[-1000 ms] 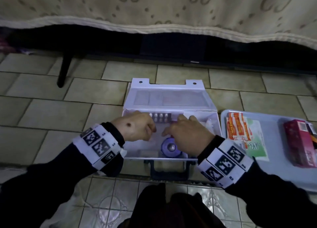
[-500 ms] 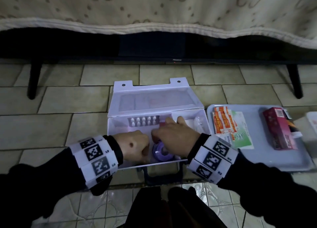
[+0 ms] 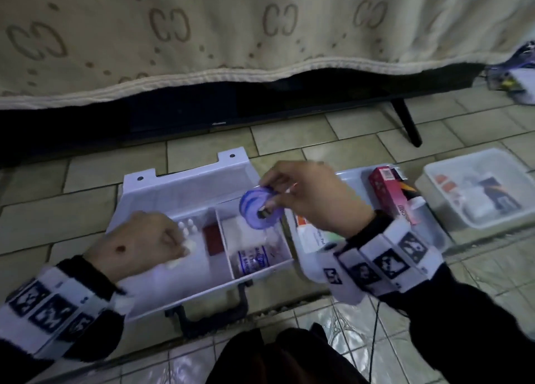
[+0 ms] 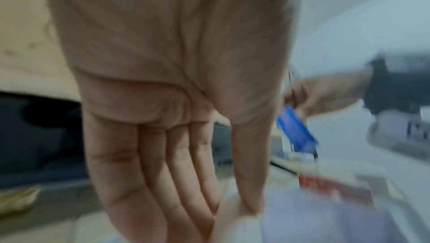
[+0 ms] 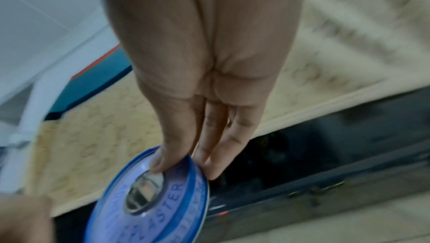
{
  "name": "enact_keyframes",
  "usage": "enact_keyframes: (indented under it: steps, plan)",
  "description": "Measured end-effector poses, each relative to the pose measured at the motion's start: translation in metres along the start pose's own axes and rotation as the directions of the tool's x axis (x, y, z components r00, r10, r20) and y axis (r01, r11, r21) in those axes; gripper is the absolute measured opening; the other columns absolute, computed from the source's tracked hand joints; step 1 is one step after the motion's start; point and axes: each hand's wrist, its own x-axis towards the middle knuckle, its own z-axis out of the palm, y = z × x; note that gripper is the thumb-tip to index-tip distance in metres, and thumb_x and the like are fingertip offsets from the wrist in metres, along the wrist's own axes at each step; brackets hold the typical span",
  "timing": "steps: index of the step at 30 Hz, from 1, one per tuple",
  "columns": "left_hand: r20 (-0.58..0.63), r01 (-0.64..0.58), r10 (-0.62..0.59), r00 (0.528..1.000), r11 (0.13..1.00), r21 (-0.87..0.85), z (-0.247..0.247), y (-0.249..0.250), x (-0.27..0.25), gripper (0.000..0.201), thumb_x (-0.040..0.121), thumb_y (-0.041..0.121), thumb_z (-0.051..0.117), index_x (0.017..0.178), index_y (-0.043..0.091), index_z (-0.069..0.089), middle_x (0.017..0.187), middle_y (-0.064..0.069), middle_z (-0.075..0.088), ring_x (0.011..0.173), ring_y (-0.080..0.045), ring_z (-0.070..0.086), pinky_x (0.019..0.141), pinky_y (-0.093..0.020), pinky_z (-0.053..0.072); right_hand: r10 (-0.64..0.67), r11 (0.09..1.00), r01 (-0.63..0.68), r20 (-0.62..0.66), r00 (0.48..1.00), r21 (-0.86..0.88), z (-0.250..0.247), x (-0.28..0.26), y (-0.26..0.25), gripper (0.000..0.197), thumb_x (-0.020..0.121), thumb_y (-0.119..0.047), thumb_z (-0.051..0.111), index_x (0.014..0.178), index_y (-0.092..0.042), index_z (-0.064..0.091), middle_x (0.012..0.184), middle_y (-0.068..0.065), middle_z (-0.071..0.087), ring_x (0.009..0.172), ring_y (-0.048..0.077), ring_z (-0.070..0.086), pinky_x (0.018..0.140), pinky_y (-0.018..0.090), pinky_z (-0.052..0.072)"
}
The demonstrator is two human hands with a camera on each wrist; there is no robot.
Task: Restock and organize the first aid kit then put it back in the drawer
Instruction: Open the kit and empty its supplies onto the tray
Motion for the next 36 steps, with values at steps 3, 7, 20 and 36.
enact_keyframes:
  steps: [3, 7, 20, 36]
  plan:
    - [-0.251, -0.104, 0.035, 0.967, 0.958, -0.266, -0.017, 0.052, -0.015, 0.011, 0.077, 0.040, 0.070, 0.072, 0.032, 0.064, 0.066, 0.020, 0.068, 0.056, 0.011, 0.057, 0.057, -0.007, 0.038, 0.108, 0.984, -0.116, -0.067, 0.992, -0.136, -0.056, -0.010, 0.046, 0.024, 0.074, -0.008, 0.073, 0.098, -0.011, 0.071, 0.087, 0.001, 0.068, 0.085, 0.015, 0.062, 0.064, 0.011, 0.039]
    - [-0.370, -0.257, 0.043, 0.928, 0.795, -0.550, 0.003, 0.143, 0.005, 0.010, 0.078, 0.037, 0.071, 0.074, 0.031, 0.063, 0.068, 0.018, 0.066, 0.055, 0.010, 0.060, 0.059, -0.004, 0.046, 0.155, 0.920, -0.173, -0.078, 0.985, -0.353, -0.095, -0.009, 0.104, 0.022, 0.079, -0.004, 0.068, 0.100, -0.007, 0.072, 0.097, 0.010, 0.072, 0.096, 0.022, 0.064, 0.060, 0.004, 0.034]
    - [-0.267, 0.063, -0.233, 0.935, 0.852, -0.520, 0.091, 0.250, 0.143, 0.030, 0.081, 0.030, 0.060, 0.090, 0.003, 0.070, 0.088, -0.016, 0.071, 0.082, -0.030, 0.067, 0.063, -0.026, 0.049, 0.238, 0.835, -0.188, 0.031, 0.971, -0.516, -0.093, 0.036, 0.181, 0.021, 0.078, -0.013, 0.063, 0.074, -0.034, 0.064, 0.104, 0.011, 0.066, 0.097, 0.027, 0.061, 0.092, 0.035, 0.049]
    - [-0.268, -0.063, -0.189, 0.945, 0.695, -0.716, 0.052, 0.222, 0.088, 0.025, 0.084, 0.035, 0.066, 0.095, 0.013, 0.067, 0.095, -0.008, 0.071, 0.079, -0.018, 0.069, 0.074, -0.032, 0.057, 0.175, 0.792, -0.116, 0.040, 0.984, -0.599, -0.091, 0.024, 0.125, 0.034, 0.083, -0.032, 0.065, 0.117, -0.029, 0.062, 0.118, 0.004, 0.060, 0.116, 0.024, 0.046, 0.096, 0.036, 0.040]
